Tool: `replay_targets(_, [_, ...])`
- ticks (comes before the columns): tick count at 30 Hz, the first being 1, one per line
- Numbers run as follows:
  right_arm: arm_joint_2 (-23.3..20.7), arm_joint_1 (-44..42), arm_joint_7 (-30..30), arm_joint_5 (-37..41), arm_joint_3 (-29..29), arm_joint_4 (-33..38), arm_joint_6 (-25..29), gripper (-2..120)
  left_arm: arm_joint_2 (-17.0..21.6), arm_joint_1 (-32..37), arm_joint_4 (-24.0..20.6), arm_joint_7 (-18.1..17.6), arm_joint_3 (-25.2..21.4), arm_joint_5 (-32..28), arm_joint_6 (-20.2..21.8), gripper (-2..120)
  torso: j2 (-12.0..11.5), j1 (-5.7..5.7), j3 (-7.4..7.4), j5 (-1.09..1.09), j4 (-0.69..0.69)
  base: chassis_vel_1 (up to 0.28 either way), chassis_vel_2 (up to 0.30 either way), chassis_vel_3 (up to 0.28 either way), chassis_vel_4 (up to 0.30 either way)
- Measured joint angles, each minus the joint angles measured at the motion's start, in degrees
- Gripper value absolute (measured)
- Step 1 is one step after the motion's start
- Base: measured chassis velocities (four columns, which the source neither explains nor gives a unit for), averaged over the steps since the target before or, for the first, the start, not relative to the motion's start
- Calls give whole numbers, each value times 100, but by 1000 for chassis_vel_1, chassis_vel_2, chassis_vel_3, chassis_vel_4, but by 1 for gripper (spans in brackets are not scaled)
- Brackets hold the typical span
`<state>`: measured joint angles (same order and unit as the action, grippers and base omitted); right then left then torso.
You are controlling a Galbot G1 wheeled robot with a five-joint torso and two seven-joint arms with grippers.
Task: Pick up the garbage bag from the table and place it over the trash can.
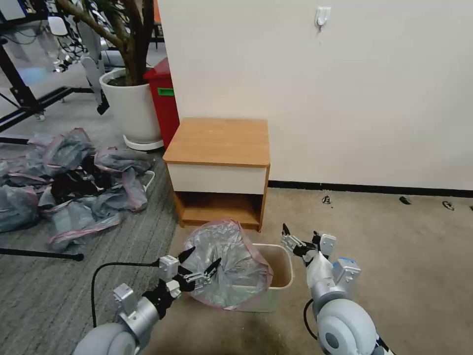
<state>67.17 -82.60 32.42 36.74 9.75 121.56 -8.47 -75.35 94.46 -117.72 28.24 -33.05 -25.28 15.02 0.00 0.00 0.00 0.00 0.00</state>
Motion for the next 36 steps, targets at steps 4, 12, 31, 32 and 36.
replay_targets(4, [29,-13,-8,-5,36,-60,50,100,22,-89,99,-205,155,22,70,100,0,0,0,0,0,0,0,0,0])
replay_targets(12, [48,-39,-20,-5,94,-107,116,99,114,-215,188,-754,362,32,309,100,0,0,0,0,0,0,0,0,0])
replay_targets(31, [79,-92,-28,3,167,-140,171,95,447,-450,338,-1566,722,-81,558,67,0,0,0,0,0,0,0,0,0])
replay_targets(32, [79,-92,-28,3,167,-140,171,95,447,-450,338,-1566,722,-81,558,67,0,0,0,0,0,0,0,0,0])
replay_targets(36, [78,-90,-28,4,174,-145,173,93,512,-498,360,-1677,780,-131,639,52,0,0,0,0,0,0,0,0,0])
